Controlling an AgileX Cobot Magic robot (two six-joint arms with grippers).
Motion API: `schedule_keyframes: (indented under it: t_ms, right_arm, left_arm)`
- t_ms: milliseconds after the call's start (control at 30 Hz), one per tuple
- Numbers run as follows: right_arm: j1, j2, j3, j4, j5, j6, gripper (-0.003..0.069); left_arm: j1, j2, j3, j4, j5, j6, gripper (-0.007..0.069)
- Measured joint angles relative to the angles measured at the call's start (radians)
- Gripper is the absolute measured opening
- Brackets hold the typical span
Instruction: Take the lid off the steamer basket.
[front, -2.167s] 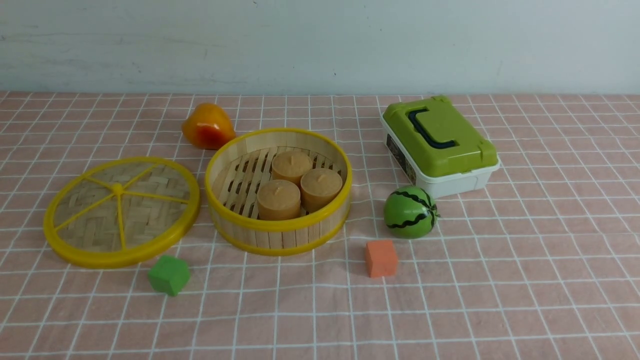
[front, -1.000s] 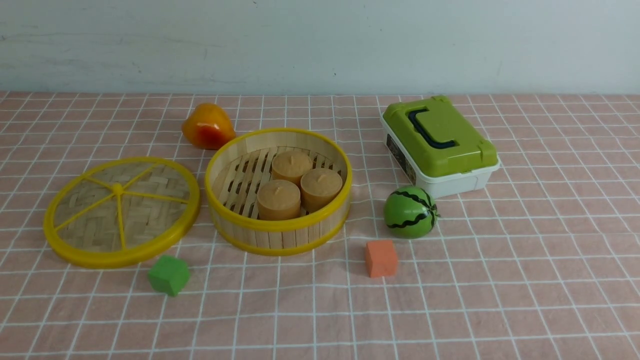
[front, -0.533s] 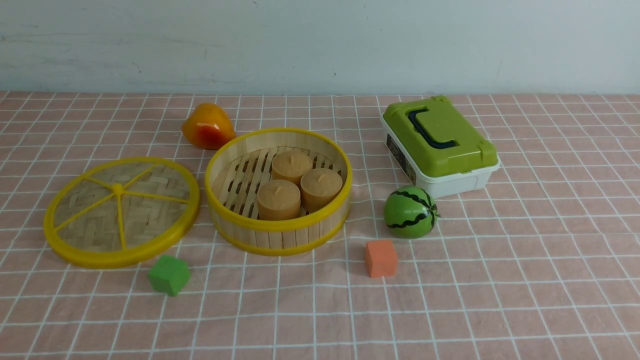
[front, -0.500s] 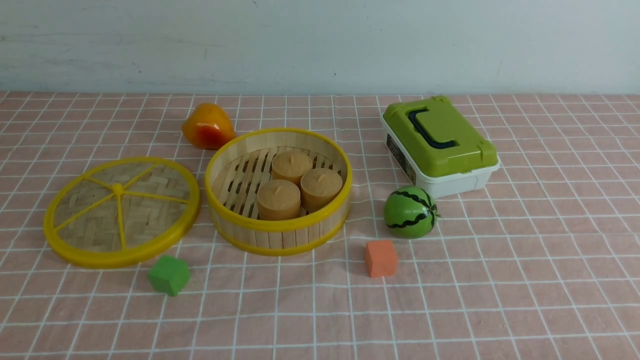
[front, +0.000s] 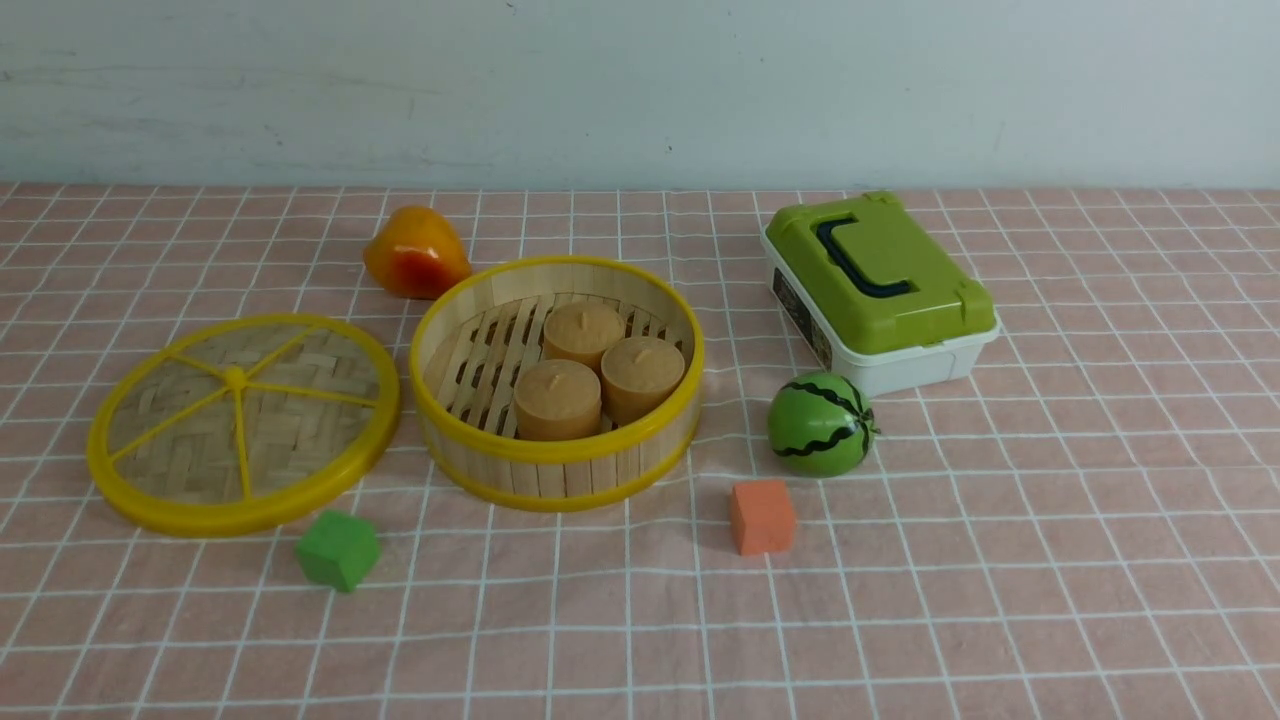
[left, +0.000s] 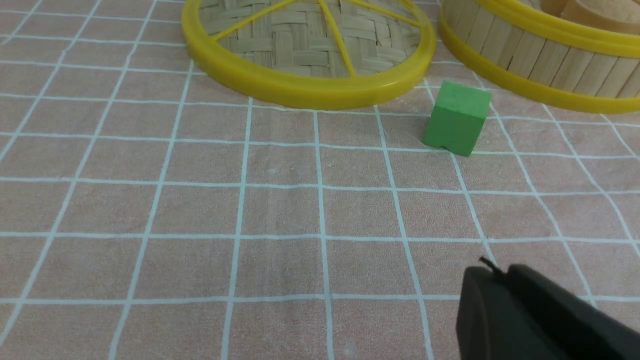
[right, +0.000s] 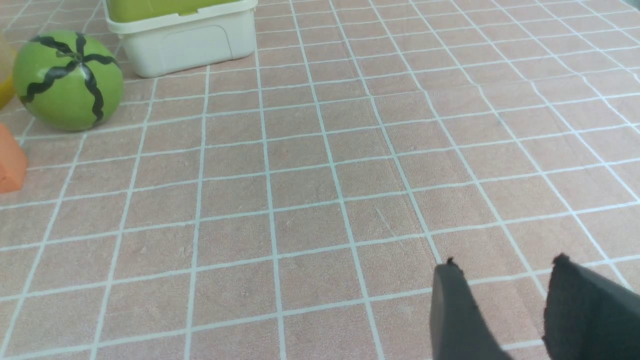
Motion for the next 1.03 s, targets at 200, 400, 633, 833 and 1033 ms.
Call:
schedule_keyframes:
  t_ms: [200, 400, 633, 833, 1033]
  right_arm:
    - [0.000, 0.000, 0.000, 0.000, 0.000, 0.000, 0.0241]
    - [0.000, 0.000, 0.000, 0.000, 0.000, 0.000, 0.0241]
    - [0.000, 0.000, 0.000, 0.000, 0.000, 0.000, 0.0241]
    - [0.000, 0.000, 0.000, 0.000, 0.000, 0.000, 0.0241]
    - [0.000, 0.000, 0.000, 0.000, 0.000, 0.000, 0.0241]
  left_arm:
    - [0.000, 0.000, 0.000, 0.000, 0.000, 0.000, 0.0040]
    - [0.000, 0.000, 0.000, 0.000, 0.000, 0.000, 0.0040]
    - [0.000, 0.000, 0.000, 0.000, 0.000, 0.000, 0.0048]
    - [0.000, 0.000, 0.000, 0.000, 0.000, 0.000, 0.0049]
    - [0.000, 0.000, 0.000, 0.000, 0.000, 0.000, 0.0050]
